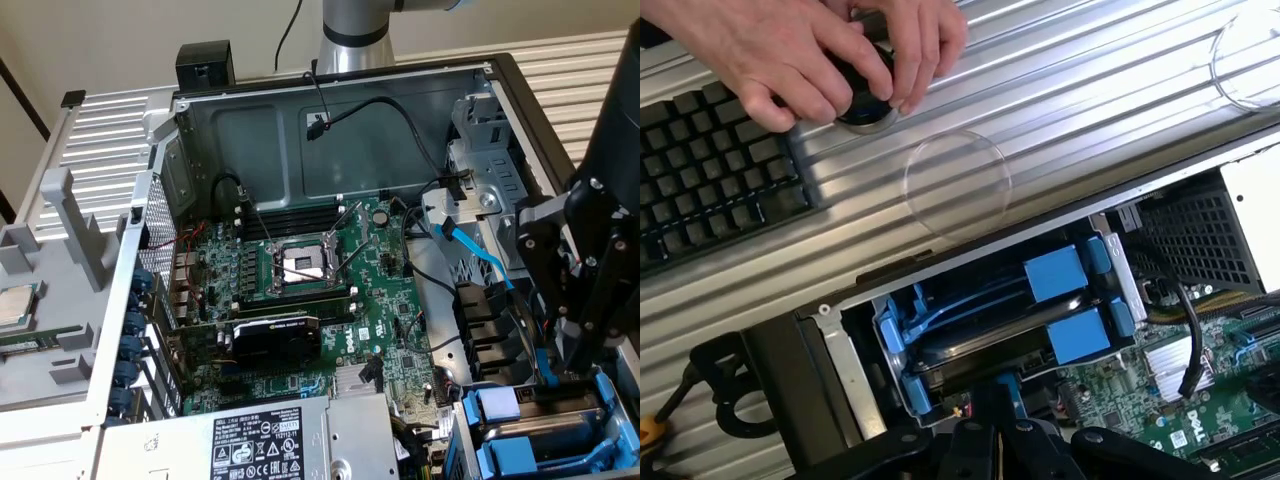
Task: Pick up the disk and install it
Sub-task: 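Insert the second disk wire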
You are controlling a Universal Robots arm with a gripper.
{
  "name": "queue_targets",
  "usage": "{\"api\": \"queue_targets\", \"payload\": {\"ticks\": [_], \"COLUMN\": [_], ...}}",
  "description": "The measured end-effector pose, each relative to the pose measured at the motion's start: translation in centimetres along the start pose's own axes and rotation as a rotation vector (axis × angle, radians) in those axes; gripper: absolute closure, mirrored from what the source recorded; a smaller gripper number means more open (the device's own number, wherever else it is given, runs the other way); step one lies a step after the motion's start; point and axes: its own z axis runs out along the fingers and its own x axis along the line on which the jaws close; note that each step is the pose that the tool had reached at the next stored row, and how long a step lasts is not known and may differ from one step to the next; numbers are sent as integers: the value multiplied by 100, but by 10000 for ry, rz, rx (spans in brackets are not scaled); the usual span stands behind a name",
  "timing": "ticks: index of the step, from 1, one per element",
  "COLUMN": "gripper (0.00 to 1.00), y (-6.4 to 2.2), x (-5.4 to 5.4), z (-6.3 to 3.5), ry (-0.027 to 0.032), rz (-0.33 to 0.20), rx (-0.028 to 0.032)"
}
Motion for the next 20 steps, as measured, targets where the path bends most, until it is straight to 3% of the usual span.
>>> {"api": "queue_targets", "payload": {"ticks": [12, 20], "gripper": [89, 89], "y": [-169, -175], "x": [-66, -68], "z": [1, 1], "ry": [95, 86], "rz": [-725, -730], "rx": [9, 38]}}
